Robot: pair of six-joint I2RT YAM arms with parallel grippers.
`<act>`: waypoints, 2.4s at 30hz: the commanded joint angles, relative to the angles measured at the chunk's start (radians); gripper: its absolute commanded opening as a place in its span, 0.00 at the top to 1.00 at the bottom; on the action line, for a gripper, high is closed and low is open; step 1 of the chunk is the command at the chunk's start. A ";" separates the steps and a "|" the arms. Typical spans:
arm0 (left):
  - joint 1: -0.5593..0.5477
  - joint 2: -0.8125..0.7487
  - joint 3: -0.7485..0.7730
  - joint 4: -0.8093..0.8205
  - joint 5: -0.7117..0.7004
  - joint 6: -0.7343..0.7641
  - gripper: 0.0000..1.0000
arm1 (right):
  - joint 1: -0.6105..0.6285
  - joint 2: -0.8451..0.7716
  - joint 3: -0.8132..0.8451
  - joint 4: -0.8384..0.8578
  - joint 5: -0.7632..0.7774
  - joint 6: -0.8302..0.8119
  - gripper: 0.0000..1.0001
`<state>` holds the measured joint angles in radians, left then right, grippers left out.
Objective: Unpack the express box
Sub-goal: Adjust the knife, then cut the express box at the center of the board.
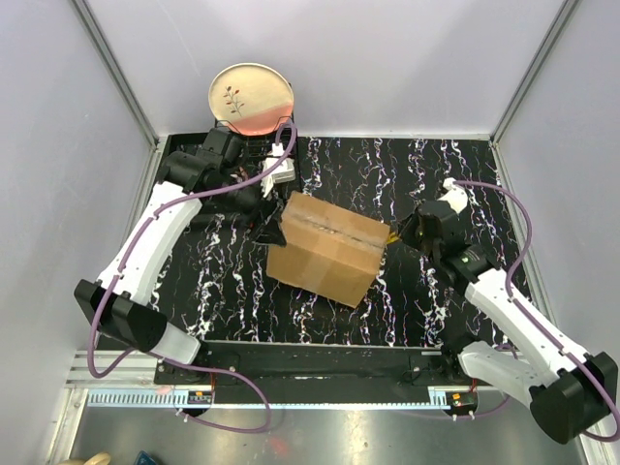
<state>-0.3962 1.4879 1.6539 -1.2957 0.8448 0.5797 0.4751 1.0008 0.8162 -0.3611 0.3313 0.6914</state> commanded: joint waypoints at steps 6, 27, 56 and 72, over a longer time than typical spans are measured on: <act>-0.062 -0.083 -0.139 0.049 -0.036 -0.017 0.23 | 0.011 -0.093 -0.011 0.025 -0.101 0.059 1.00; -0.388 0.037 -0.042 0.417 -0.403 0.074 0.08 | 0.013 0.021 0.018 0.165 -0.213 0.091 1.00; -0.369 0.040 -0.045 0.256 -0.161 0.144 0.01 | 0.011 -0.281 -0.176 0.175 -0.147 0.287 1.00; -0.394 0.051 -0.141 0.334 -0.203 0.171 0.01 | 0.011 -0.275 -0.192 0.241 -0.150 0.321 1.00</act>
<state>-0.7818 1.5578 1.5352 -1.0351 0.6510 0.7372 0.4824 0.7162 0.6270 -0.1967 0.1886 0.9932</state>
